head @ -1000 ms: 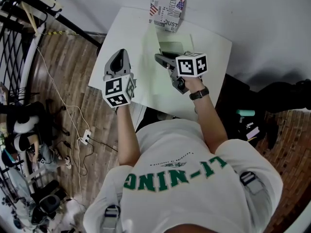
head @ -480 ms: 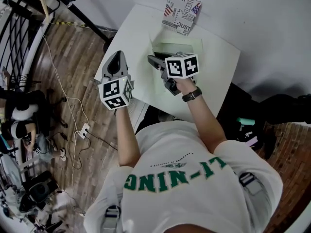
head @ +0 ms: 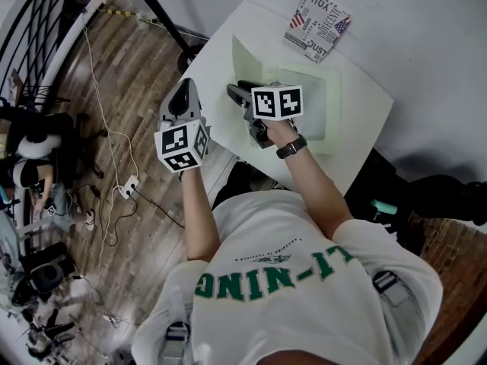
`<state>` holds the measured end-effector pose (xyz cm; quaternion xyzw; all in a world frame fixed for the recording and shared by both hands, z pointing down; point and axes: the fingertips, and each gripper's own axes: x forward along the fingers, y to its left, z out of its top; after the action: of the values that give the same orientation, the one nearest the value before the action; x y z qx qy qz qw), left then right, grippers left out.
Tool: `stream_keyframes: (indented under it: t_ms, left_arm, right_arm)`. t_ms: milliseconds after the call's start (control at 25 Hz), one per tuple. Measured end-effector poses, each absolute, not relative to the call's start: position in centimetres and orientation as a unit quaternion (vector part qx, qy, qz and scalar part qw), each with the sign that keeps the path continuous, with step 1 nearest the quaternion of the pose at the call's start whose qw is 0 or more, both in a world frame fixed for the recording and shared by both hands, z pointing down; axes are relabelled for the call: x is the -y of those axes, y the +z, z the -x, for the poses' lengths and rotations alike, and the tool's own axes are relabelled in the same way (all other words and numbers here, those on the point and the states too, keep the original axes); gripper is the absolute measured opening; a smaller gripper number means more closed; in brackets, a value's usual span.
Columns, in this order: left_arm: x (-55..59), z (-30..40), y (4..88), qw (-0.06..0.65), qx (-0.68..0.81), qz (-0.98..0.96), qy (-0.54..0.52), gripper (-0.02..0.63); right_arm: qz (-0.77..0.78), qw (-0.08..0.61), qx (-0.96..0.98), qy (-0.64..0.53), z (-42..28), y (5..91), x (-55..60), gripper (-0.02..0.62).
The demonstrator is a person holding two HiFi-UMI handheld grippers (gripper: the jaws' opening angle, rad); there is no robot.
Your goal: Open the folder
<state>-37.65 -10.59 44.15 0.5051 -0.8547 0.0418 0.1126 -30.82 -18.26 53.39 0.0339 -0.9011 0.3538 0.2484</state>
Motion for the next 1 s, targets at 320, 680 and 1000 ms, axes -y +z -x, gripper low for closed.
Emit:
stream_keyframes:
  t_ms: [320, 680, 1000]
  left_arm:
    - [7.1, 41.6, 45.8, 0.134, 0.872, -0.469, 0.038, 0.015]
    - [3.8, 45.2, 48.0, 0.154, 0.884, -0.441, 0.036, 0.015]
    - [1.5, 48.2, 50.2, 0.176, 0.89, -0.42, 0.037, 0.015]
  right_arm:
    - [-0.004, 0.291, 0.901, 0.321, 36.2, 56.2, 14.7, 0.244]
    - [0.023, 0.344, 0.887, 0.307, 40.9, 63.4, 10.9, 0.235]
    - [0.025, 0.409, 0.868, 0.28, 43.1, 69.4, 9.5, 0.235]
